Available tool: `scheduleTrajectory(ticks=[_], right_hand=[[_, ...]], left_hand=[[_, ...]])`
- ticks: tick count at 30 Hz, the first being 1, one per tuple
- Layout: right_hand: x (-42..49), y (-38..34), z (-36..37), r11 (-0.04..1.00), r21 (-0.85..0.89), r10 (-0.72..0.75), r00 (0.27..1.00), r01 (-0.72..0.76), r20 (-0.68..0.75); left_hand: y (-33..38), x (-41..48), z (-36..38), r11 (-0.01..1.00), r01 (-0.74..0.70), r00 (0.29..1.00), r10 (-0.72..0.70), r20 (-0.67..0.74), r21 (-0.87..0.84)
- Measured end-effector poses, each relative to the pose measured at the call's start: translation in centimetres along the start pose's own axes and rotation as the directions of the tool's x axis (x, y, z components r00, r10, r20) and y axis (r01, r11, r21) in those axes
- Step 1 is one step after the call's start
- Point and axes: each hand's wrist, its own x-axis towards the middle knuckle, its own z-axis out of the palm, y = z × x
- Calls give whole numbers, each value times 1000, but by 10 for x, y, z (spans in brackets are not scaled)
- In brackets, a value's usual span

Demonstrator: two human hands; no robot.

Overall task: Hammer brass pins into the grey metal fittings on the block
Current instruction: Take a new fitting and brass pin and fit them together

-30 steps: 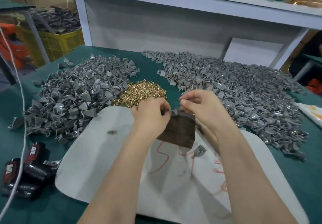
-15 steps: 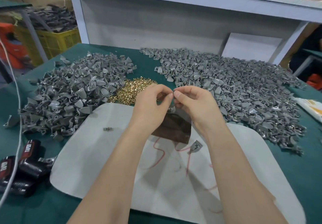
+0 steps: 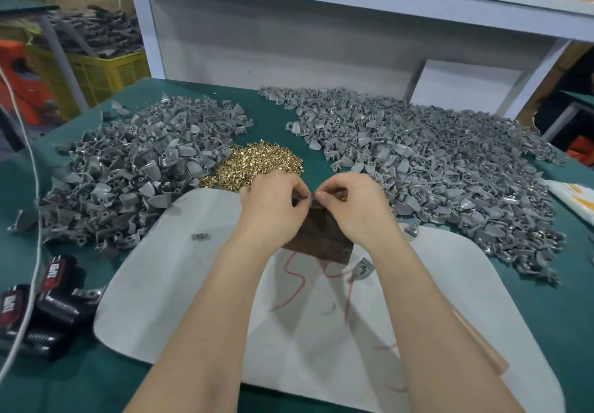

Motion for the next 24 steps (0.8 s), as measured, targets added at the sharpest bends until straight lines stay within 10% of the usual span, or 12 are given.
scheduleTrajectory(ticks=[13, 24], right_hand=[[4, -26, -1, 855, -505, -84, 993, 117, 89], [1, -6, -1, 999, -40, -5, 998, 7, 62]], left_hand=[[0, 1, 2, 994, -35, 999, 37, -17, 99], [-1, 0, 1, 999, -7, 999, 9, -44, 52]])
